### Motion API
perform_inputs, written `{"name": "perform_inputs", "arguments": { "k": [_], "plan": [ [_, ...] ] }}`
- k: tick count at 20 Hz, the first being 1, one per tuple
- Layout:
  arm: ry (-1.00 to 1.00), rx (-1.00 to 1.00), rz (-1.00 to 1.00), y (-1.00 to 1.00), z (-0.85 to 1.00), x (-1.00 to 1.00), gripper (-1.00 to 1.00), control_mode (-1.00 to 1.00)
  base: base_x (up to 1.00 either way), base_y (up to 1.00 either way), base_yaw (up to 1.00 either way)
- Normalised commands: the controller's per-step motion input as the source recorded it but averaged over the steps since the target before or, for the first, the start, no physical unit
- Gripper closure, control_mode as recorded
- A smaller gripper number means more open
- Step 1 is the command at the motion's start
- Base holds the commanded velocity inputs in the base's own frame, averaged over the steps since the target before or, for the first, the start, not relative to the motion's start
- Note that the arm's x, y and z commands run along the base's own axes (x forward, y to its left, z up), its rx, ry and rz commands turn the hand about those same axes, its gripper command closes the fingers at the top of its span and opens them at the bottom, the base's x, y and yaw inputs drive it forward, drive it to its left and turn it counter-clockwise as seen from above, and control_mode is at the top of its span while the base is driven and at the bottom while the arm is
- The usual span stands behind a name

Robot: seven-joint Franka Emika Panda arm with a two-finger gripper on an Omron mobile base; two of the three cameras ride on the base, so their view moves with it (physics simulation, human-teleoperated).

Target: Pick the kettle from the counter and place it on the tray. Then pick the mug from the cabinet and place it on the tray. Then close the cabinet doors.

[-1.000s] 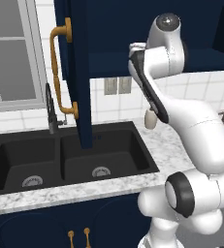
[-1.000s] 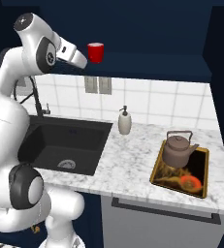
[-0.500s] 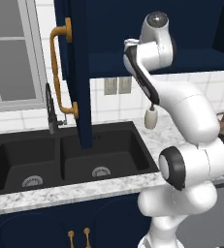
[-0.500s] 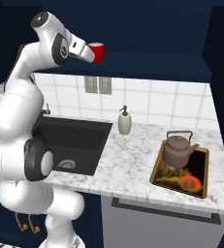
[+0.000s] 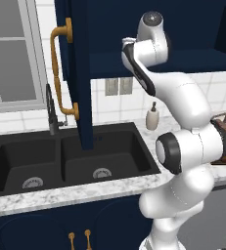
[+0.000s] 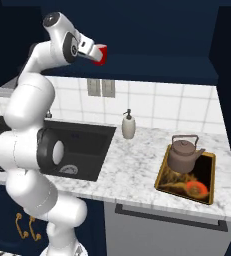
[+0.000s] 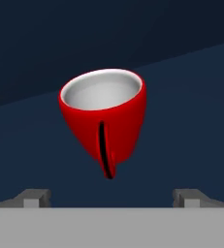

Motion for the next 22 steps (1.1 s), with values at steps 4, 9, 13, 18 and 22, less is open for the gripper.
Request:
{"name": "perform_inputs", "arguments": {
  "k": [4, 9, 13, 18, 22],
  "plan": [
    [0.0, 0.0, 0.0, 0.0, -0.04, 0.28, -1.0, -1.0, 0.0, 0.0, 0.0],
    [0.0, 0.01, 0.0, -0.03, 0.0, 0.28, -1.0, -1.0, 0.0, 0.0, 0.0],
    [0.0, 0.0, 0.0, 0.0, -0.01, 0.1, -1.0, -1.0, 0.0, 0.0, 0.0],
    [0.0, 0.0, 0.0, 0.0, -0.01, 0.0, 1.0, -1.0, 0.0, 0.0, 0.0],
    [-0.02, 0.0, -0.05, 0.0, -0.09, 0.0, 1.0, -1.0, 0.0, 0.0, 0.0]
  ]
}}
